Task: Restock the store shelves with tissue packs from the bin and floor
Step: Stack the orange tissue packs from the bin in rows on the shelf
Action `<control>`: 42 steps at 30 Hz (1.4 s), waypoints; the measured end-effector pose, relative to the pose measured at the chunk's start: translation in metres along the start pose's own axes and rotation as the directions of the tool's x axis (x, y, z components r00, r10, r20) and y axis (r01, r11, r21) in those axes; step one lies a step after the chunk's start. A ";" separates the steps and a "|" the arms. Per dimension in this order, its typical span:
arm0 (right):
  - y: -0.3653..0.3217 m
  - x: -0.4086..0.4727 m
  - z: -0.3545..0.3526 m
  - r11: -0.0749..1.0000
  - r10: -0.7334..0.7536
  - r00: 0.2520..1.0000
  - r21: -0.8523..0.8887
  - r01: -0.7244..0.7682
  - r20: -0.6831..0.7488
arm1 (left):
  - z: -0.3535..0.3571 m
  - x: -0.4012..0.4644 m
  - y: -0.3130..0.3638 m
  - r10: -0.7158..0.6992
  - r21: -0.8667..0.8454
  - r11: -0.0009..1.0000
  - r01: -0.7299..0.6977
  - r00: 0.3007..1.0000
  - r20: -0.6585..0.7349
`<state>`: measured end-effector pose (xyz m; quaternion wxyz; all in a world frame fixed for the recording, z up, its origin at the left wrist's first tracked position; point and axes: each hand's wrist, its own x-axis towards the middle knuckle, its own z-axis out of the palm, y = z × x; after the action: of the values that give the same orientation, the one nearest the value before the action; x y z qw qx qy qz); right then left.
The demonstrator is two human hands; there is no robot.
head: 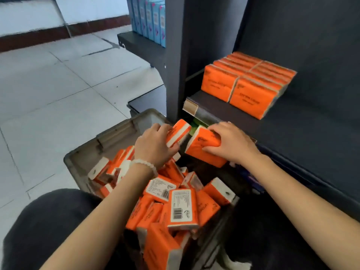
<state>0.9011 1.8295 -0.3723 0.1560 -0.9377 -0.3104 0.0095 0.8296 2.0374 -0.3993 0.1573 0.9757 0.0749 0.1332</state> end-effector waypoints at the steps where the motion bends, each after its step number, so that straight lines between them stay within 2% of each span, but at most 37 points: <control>1: 0.005 -0.013 -0.015 0.999 0.046 0.999 0.030 -0.046 -0.023 | -0.005 -0.002 0.016 0.032 -0.013 0.999 -0.033 0.999 -0.011; 4: 0.025 -0.063 -0.067 0.980 0.185 0.973 0.094 -0.173 -0.139 | -0.020 -0.004 0.073 0.129 -0.051 0.990 -0.131 0.991 -0.041; 10: 0.076 -0.150 -0.142 0.929 0.363 0.868 0.066 -0.363 -0.338 | -0.033 -0.002 0.176 0.310 -0.108 0.943 -0.316 0.948 -0.066; 17: 0.128 -0.204 -0.160 0.841 0.501 0.787 -0.011 -0.541 -0.361 | -0.019 0.009 0.268 0.408 -0.198 0.894 -0.401 0.913 -0.007; 20: 0.148 -0.202 -0.150 0.821 0.522 0.779 -0.043 -0.569 -0.348 | -0.005 0.019 0.294 0.445 -0.149 0.887 -0.438 0.895 0.016; 26: 0.172 -0.197 -0.131 0.787 0.516 0.793 -0.186 -0.588 -0.324 | 0.033 0.045 0.312 0.434 -0.094 0.899 -0.428 0.899 0.052; 29: 0.181 -0.197 -0.127 0.788 0.517 0.795 -0.188 -0.587 -0.318 | 0.044 0.054 0.311 0.436 -0.109 0.899 -0.425 0.894 0.106; 32: 0.185 -0.198 -0.128 0.797 0.516 0.791 -0.152 -0.584 -0.329 | 0.042 0.065 0.302 0.562 -0.094 0.827 -0.554 0.817 0.131; 34: 0.185 -0.199 -0.128 0.801 0.520 0.788 -0.132 -0.584 -0.330 | 0.039 0.074 0.296 0.628 -0.098 0.774 -0.625 0.739 0.245; 36: 0.184 -0.198 -0.125 0.803 0.517 0.787 -0.127 -0.582 -0.337 | 0.038 0.079 0.291 0.635 -0.114 0.761 -0.639 0.696 0.334; 39: 0.183 -0.197 -0.124 0.799 0.524 0.782 -0.123 -0.588 -0.338 | 0.040 0.079 0.291 0.658 -0.089 0.742 -0.664 0.697 0.285; 42: 0.183 -0.196 -0.125 0.796 0.534 0.775 -0.107 -0.595 -0.337 | 0.041 0.074 0.297 0.618 0.017 0.769 -0.639 0.750 0.233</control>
<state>0.8634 1.5402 -0.3229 0.0909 -0.9892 0.0140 -0.1137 0.9429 1.7601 -0.3224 0.0635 0.9586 -0.2689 0.0687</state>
